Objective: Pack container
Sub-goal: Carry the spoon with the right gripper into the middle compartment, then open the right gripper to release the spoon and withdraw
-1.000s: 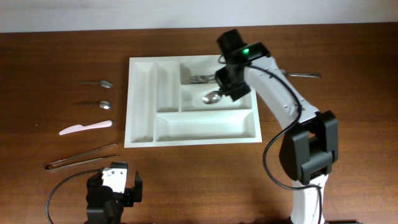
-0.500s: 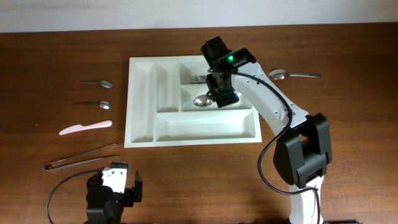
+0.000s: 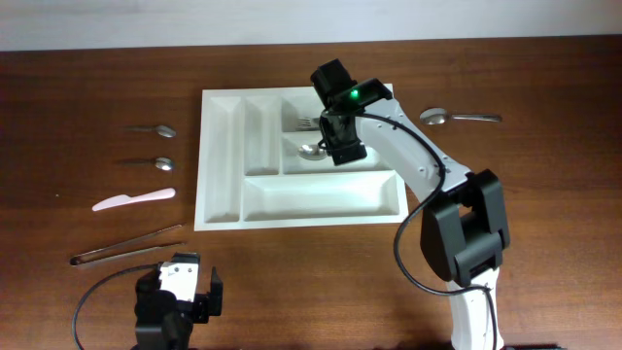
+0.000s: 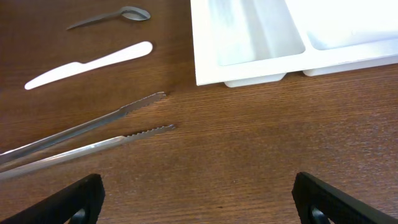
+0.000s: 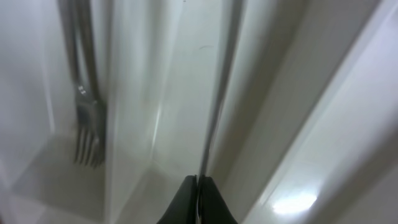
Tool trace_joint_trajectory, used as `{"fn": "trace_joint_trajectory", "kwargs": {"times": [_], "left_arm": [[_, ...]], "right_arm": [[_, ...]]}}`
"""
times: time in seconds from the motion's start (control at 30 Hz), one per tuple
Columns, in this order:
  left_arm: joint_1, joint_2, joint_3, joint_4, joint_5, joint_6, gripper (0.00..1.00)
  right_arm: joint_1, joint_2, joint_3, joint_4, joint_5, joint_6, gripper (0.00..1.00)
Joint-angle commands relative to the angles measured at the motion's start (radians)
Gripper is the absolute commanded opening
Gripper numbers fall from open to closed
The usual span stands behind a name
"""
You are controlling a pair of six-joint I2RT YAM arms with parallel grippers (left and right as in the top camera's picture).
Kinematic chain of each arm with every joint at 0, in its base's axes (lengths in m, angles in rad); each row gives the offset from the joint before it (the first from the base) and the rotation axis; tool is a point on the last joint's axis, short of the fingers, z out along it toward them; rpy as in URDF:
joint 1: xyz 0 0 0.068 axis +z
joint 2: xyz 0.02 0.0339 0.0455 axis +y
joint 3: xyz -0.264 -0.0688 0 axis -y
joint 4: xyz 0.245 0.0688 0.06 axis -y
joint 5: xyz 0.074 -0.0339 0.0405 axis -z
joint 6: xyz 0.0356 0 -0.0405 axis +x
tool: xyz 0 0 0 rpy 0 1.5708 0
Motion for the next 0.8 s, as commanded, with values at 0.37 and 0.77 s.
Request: {"fn": "trace_joint_trajectory", "kwargs": {"times": [0.37,0.77], "left_arm": [[-0.005,-0.008,-0.003,0.0,0.004,0.013,0.99],[-0.005,-0.008,-0.003,0.0,0.004,0.013,0.99]], "right_arm": [[0.001,0.046,-0.006,0.033,0.055,-0.068,0.31],[-0.013,0.025,0.086,0.095,0.075,-0.404,0.22]]}}
